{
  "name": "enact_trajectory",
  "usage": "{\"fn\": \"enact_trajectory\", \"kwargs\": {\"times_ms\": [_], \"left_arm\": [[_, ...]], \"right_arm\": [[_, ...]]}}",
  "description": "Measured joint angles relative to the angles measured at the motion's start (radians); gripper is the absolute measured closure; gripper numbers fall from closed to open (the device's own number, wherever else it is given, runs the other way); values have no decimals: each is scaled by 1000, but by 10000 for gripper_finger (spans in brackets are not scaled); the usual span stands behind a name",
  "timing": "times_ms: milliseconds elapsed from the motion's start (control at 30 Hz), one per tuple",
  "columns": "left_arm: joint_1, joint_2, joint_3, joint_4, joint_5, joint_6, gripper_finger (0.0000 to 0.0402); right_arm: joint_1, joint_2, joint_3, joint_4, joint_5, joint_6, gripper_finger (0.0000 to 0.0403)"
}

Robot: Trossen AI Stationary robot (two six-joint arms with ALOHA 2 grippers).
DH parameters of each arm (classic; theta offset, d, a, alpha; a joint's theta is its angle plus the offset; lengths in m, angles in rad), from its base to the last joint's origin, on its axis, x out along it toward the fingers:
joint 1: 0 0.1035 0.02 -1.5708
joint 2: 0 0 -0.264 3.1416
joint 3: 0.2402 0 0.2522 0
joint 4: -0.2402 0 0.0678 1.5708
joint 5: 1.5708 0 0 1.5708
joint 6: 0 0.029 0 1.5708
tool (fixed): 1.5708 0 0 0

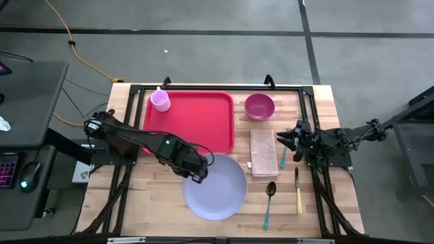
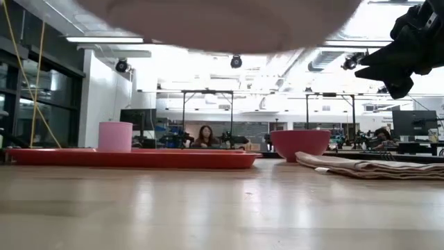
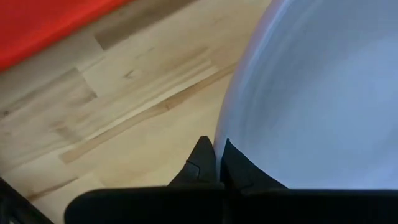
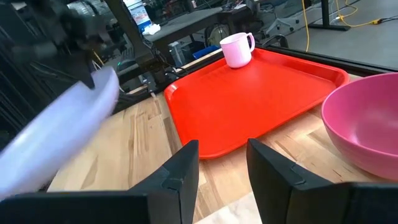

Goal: Set up tray
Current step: Put the light purple plate on the orange tray

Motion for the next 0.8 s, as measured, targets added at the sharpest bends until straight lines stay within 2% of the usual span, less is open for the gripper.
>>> {"fn": "enact_trajectory", "kwargs": {"times_ms": [167, 300, 633, 800], "left_arm": [[0, -1, 137, -93, -75, 0, 389], [1, -3, 191, -143, -116, -3, 389], [2, -3, 202, -235, -150, -3, 389], [47, -5, 202, -245, -169, 48, 389]], "right_arm": [[0, 0, 0, 0, 0, 2, 290], [0, 0, 0, 0, 0, 2, 290], [0, 0, 0, 0, 0, 6, 290], [0, 0, 0, 0, 0, 6, 290]]}}
